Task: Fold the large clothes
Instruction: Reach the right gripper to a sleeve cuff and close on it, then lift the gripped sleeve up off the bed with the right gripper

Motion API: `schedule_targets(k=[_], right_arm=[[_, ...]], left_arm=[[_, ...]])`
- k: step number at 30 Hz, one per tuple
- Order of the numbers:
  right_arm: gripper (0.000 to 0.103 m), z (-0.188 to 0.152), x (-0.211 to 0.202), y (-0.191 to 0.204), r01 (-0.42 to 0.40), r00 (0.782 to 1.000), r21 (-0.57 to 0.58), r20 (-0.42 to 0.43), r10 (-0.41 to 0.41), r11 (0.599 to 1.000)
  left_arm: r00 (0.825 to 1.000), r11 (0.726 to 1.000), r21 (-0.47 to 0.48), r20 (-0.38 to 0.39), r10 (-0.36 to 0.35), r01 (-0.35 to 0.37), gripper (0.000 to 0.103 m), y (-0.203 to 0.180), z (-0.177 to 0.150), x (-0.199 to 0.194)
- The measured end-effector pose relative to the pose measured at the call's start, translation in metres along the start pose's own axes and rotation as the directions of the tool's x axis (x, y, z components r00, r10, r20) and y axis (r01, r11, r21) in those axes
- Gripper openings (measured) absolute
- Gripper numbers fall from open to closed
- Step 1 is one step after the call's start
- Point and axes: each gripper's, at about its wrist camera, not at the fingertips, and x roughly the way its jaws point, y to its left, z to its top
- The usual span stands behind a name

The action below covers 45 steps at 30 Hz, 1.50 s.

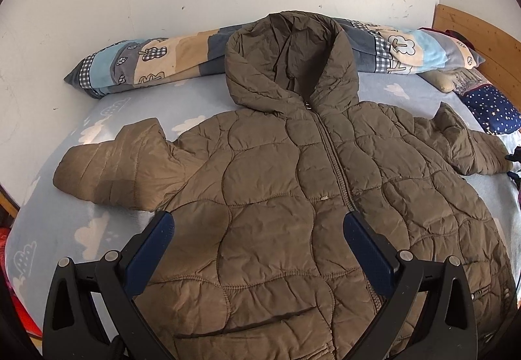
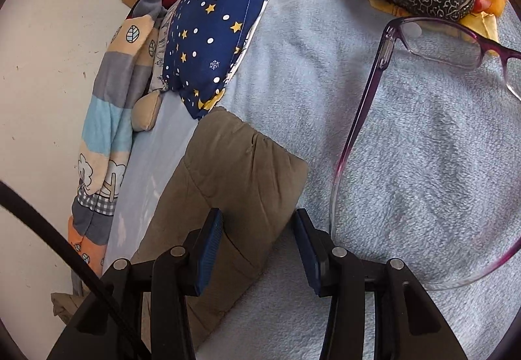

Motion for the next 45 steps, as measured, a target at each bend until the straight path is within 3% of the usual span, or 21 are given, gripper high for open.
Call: schedule_targets(k=[2, 4, 7, 16, 23, 27, 31, 36, 39, 45], right_arm=[[0.048, 0.000, 0.002, 0.002, 0.001, 1.000, -0.008, 0.017, -0.001, 1.000], [0.026, 0.000, 0.004, 0.005, -0.001, 1.000, -0.028, 0.029, 0.002, 1.000], [0.015, 0.002, -0.002, 0.005, -0.026, 0.998, -0.026, 0.053, 0.027, 0.999], [0.013, 0.011, -0.072, 0.060, -0.024, 0.975, -0.133, 0.216, 0.053, 0.991], [0.013, 0.007, -0.153, 0.126, -0.156, 0.930, -0.236, 0.293, 0.223, 0.959], [0.013, -0.017, -0.197, 0.183, -0.238, 0.897, -0.358, 0.276, 0.345, 0.903], [0.013, -0.054, -0.230, 0.234, -0.329, 0.860, -0.466, 0.211, 0.464, 0.822], [0.013, -0.106, -0.247, 0.289, -0.403, 0.835, -0.562, 0.098, 0.542, 0.722], [0.013, -0.140, -0.245, 0.317, -0.433, 0.826, -0.608, 0.027, 0.563, 0.665], [0.013, -0.210, -0.225, 0.360, -0.458, 0.833, -0.683, -0.108, 0.542, 0.568]], left_arm=[[1.000, 1.000, -0.001, -0.004, -0.001, 0.001, 0.103, 0.000, -0.001, 0.000], [1.000, 1.000, 0.002, -0.006, -0.002, 0.002, 0.103, -0.001, 0.000, 0.001], [1.000, 1.000, 0.000, -0.003, -0.005, 0.005, 0.103, -0.001, 0.000, 0.001], [0.999, 1.000, -0.014, 0.035, -0.015, 0.015, 0.103, 0.000, 0.002, -0.014], [0.997, 0.999, -0.054, 0.075, -0.004, 0.008, 0.103, 0.013, 0.003, -0.029], [0.996, 0.997, -0.073, 0.090, 0.007, 0.000, 0.103, 0.023, 0.005, -0.035], [0.995, 0.995, -0.097, 0.100, 0.015, -0.006, 0.103, 0.034, 0.006, -0.040], [0.994, 0.992, -0.123, 0.107, 0.028, -0.015, 0.103, 0.048, 0.006, -0.044], [0.994, 0.990, -0.138, 0.108, 0.030, -0.014, 0.103, 0.054, 0.005, -0.046], [0.993, 0.987, -0.159, 0.117, 0.026, -0.007, 0.103, 0.064, 0.005, -0.051]])
